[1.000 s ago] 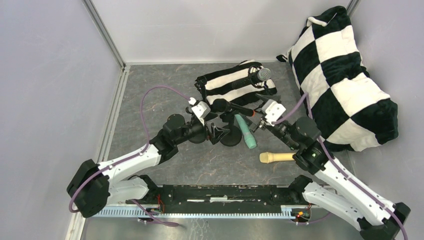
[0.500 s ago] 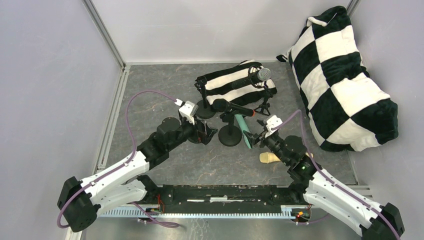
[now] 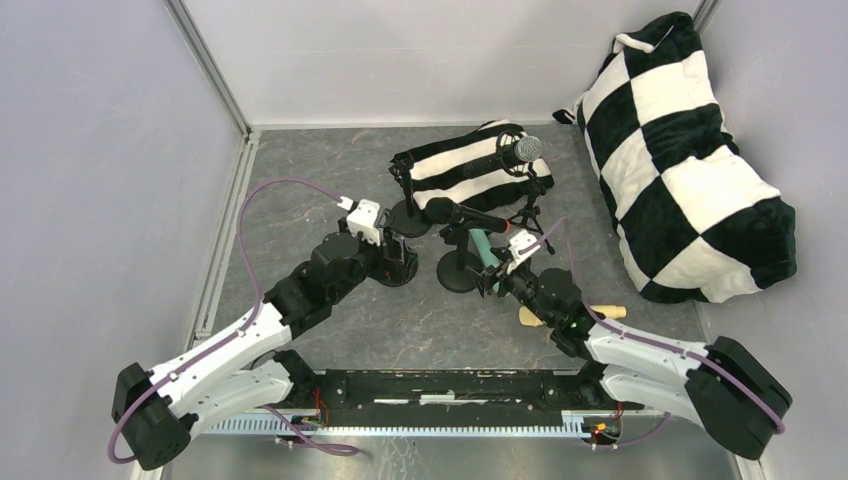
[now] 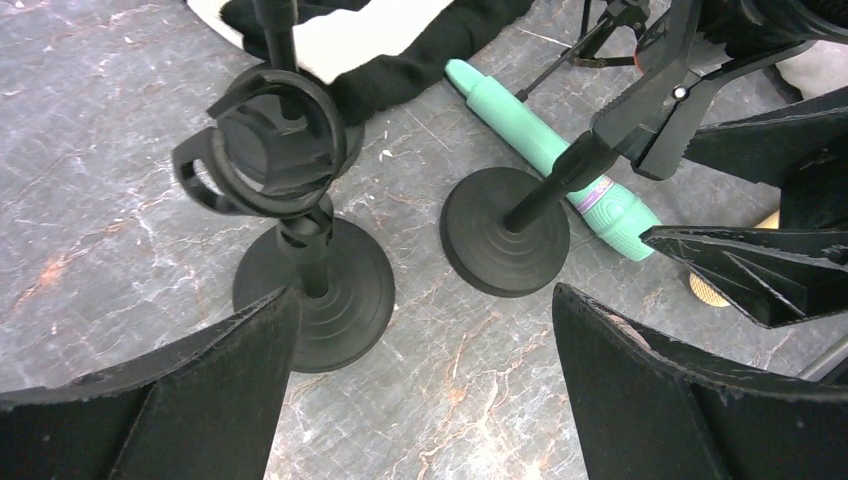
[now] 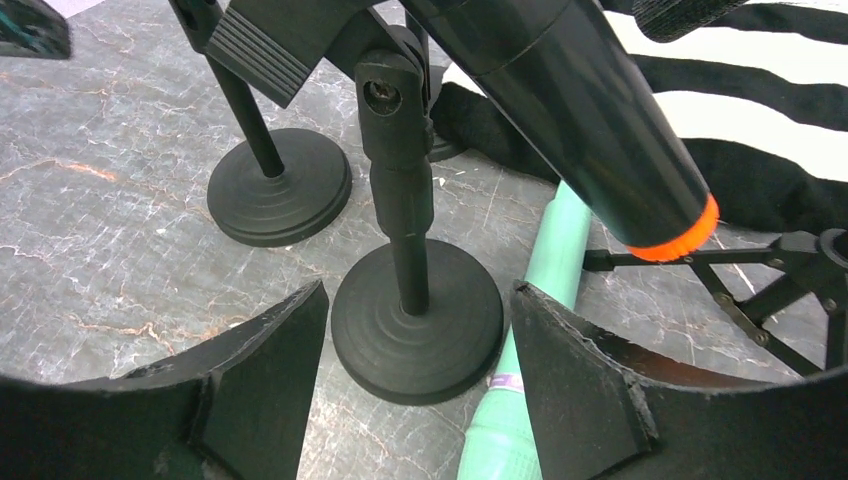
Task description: Attach the microphones to the stand
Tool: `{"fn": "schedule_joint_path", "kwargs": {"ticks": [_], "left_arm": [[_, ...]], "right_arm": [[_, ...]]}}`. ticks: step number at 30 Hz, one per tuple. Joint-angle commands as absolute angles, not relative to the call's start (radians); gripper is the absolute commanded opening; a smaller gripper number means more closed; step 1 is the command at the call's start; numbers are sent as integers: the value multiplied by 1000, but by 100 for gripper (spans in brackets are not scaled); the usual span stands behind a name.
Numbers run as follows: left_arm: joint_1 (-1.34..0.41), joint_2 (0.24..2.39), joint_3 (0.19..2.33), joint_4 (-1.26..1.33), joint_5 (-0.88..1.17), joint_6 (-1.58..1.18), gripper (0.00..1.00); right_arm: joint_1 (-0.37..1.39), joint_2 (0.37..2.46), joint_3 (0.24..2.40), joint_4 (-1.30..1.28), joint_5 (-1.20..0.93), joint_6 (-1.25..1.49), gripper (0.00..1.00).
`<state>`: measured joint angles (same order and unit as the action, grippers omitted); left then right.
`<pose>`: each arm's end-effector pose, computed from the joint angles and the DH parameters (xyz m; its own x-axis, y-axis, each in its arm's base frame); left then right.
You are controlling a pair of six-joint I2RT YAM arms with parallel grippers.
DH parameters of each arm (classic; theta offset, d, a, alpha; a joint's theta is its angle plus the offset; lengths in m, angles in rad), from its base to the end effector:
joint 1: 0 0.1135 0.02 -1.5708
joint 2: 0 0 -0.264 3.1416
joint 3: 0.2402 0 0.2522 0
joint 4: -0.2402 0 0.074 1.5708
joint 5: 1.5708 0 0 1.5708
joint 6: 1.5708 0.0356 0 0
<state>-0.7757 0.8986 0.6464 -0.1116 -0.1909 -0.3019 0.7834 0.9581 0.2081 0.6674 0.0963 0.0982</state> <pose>0.1544 -0.1420 0.2783 -0.4093 -0.0074 -0.9124 0.4600 0.8619 -0.2134 0.1423 0.1369 0.1974 -0.1204 0.0178 -0.9926 -0.6257 0.7748 0.0898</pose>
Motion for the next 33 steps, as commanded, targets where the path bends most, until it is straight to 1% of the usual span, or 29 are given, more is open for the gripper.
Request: {"fn": "schedule_joint_path", "kwargs": {"ticks": [1, 7, 11, 20, 22, 27, 30, 32, 33], "left_arm": [[-776, 840, 685, -131, -255, -248, 100], [-776, 827, 696, -151, -241, -215, 100], [-776, 834, 699, -157, -233, -205, 100], [-776, 839, 687, -140, -209, -178, 100], [-776, 848, 694, -144, -212, -170, 100], [-776, 856, 697, -155, -220, -159, 100], [-776, 857, 695, -161, -236, -157, 100], [-776, 858, 695, -167, -267, -155, 100], [-776, 860, 698, -173, -278, -155, 100]], "right_arm": [[787, 1067, 274, 860, 95, 106, 74], [787, 1184, 324, 933, 96, 81, 74], [787, 1249, 358, 972, 72, 92, 72], [787, 1356, 414, 1026, 90, 79, 56], [787, 1370, 418, 1041, 92, 76, 49], [787, 1379, 420, 1055, 61, 73, 27], [787, 1369, 432, 1044, -44, 64, 10], [788, 1358, 453, 1007, -133, 62, 1], [792, 1344, 455, 996, -157, 62, 0]]}}
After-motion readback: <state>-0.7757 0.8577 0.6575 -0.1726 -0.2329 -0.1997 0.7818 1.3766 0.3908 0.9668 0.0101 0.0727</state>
